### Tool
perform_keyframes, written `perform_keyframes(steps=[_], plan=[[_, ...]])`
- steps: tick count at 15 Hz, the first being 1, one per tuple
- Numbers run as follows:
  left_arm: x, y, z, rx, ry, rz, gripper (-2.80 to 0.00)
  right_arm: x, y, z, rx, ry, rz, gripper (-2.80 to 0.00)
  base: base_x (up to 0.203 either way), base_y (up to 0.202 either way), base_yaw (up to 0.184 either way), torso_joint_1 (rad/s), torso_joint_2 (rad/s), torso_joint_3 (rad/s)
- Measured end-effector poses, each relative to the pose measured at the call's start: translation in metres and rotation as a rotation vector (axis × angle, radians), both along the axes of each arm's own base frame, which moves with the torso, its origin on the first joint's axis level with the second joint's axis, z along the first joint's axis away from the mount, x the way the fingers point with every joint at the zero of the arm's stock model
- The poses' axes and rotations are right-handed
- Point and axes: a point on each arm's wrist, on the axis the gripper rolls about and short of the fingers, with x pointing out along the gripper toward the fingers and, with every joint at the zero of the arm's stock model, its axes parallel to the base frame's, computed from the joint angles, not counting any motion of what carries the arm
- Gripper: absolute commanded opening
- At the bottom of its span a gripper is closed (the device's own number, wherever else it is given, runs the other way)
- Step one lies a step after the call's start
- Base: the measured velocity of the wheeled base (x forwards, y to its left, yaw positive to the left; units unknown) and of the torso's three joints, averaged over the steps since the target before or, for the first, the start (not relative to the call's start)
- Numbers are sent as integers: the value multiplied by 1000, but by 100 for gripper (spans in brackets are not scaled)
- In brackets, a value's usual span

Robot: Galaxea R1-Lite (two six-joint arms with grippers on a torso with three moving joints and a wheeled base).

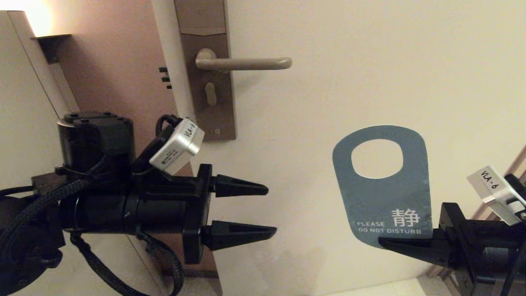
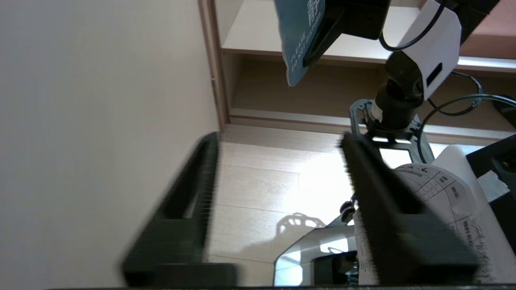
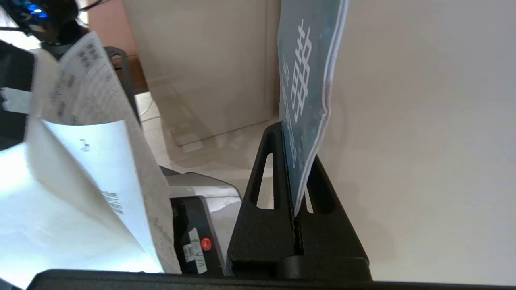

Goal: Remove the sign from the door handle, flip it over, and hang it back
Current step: Hang the sign back with the other side facing out

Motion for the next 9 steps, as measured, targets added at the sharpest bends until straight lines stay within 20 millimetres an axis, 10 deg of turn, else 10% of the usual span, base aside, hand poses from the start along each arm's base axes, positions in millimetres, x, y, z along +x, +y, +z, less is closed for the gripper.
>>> perform_keyframes(steps=[9], plan=[[-20, 51, -1, 23, -35, 304, -280, 2, -12, 2, -16, -19, -112, -280, 0, 0, 0, 0, 0, 0]])
